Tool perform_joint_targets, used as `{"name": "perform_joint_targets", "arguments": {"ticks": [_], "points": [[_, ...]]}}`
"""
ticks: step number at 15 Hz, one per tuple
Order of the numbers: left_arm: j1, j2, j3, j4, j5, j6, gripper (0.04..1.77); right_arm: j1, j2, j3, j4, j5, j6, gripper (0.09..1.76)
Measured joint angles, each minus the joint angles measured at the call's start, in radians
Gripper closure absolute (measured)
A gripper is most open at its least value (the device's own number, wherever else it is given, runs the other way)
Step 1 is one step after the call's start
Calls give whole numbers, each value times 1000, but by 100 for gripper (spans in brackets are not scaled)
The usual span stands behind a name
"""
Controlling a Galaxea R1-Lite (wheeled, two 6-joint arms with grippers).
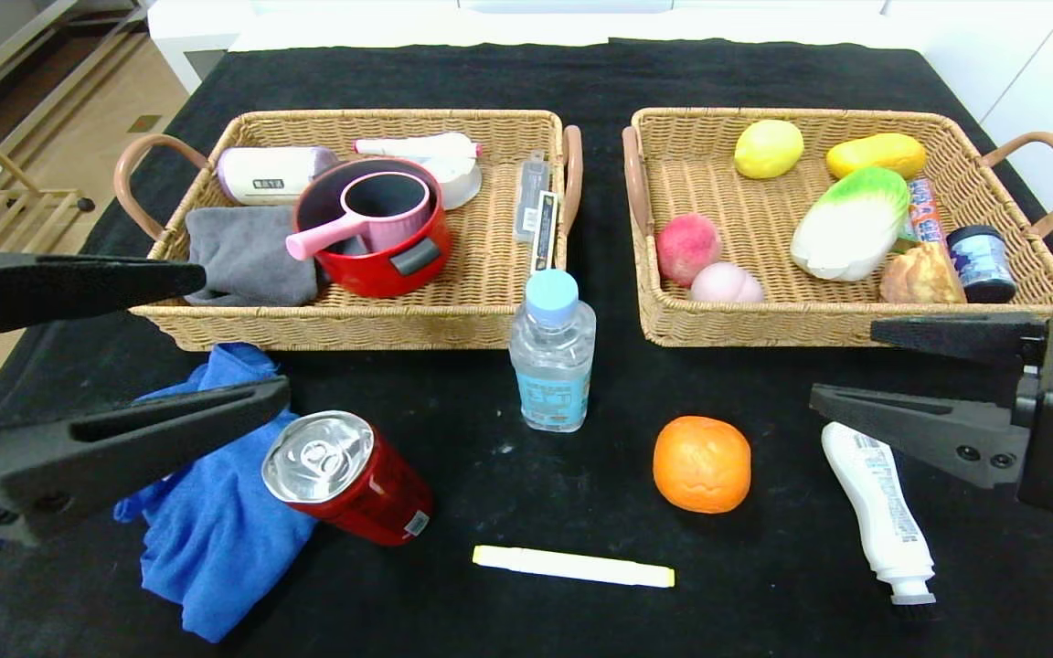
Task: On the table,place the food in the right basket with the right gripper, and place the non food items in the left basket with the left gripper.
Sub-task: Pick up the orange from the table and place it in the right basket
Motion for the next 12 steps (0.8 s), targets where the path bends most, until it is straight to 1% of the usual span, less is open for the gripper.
{"name": "perform_joint_targets", "arguments": {"ticks": [3,4,9,10,12], "points": [[-57,31,2,-67,103,-50,9,11,10,-5,0,-12,0,14],[-69,39,4,-73,116,-53,9,19,15,-8,0,-29,0,14],[-90,56,0,-75,126,-56,9,100,57,-48,18,-157,0,14],[-92,57,-1,-75,126,-56,9,120,70,-59,42,-191,0,14],[-93,57,-2,-76,126,-56,9,160,95,-98,139,-246,3,14]]}}
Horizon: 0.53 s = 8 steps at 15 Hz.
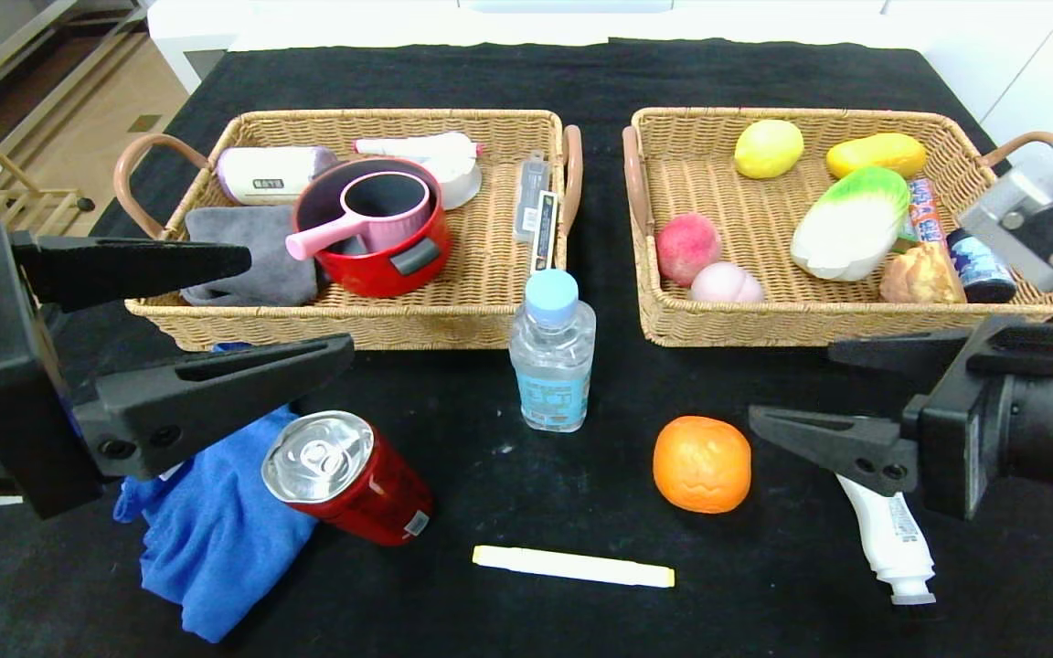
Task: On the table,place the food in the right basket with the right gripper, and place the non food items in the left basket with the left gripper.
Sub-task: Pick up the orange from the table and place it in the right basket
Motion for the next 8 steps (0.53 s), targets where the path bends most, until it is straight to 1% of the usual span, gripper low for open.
{"name": "perform_joint_targets", "arguments": {"ticks": [2,3,6,8], "points": [[-2,0,0,0,0,0,9,37,29,-46,72,-56,11,14],[-2,0,0,0,0,0,9,53,45,-64,87,-88,23,14],[-2,0,0,0,0,0,9,104,105,-98,103,-193,53,14],[-2,0,0,1,-1,1,9,133,146,-104,102,-237,55,14]]}}
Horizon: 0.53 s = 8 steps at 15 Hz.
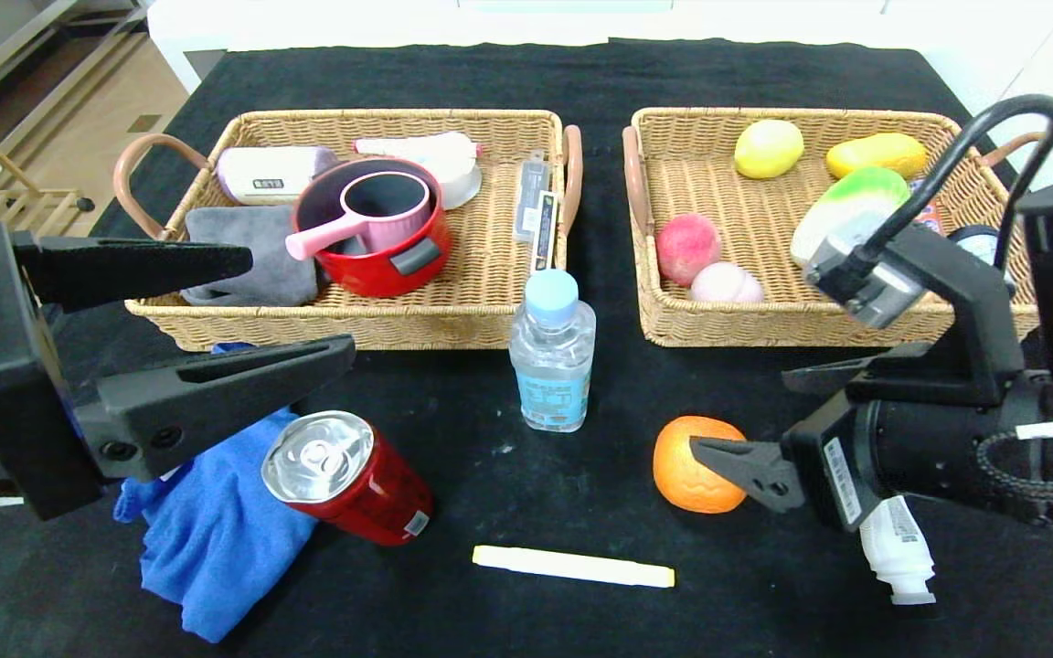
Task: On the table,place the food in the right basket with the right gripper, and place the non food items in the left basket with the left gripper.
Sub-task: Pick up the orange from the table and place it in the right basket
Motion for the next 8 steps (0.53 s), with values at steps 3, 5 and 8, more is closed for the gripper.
{"name": "perform_joint_targets", "arguments": {"ticks": [3,5,8], "points": [[0,-1,0,0,0,0,9,18,51,-8,-3,-61,0,14],[0,-1,1,1,-1,0,9,27,77,-12,-3,-76,0,14],[-1,-1,2,1,-1,0,9,33,107,-16,-5,-102,0,14]]}}
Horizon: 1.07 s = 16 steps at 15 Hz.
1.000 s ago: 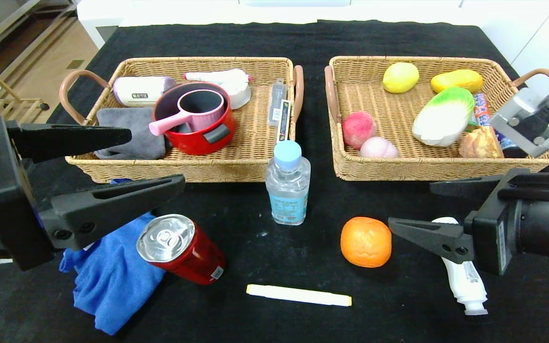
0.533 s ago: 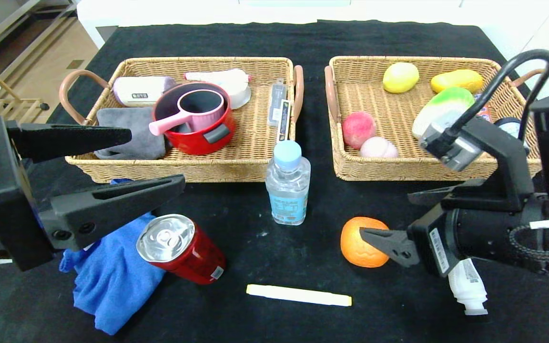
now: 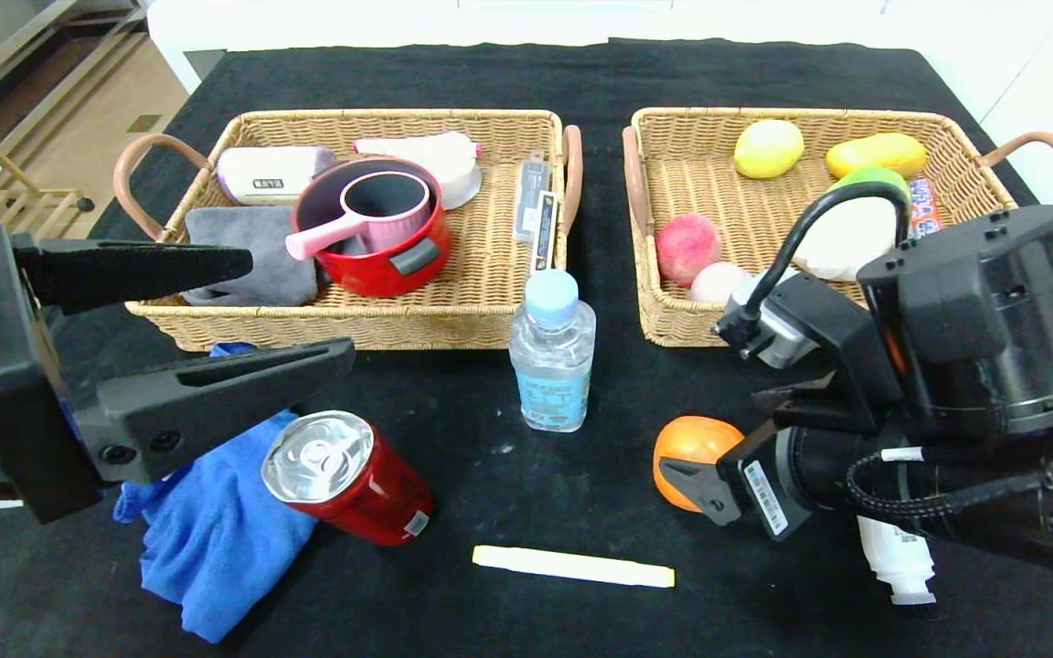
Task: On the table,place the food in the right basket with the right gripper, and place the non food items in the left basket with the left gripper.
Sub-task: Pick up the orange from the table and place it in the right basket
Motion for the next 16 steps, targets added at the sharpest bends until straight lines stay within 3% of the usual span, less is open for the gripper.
{"name": "perform_joint_targets", "arguments": {"ticks": [16], "points": [[-9,-2,4,-1,0,0,9,-1,117,-1,-11,-7,21,14]]}}
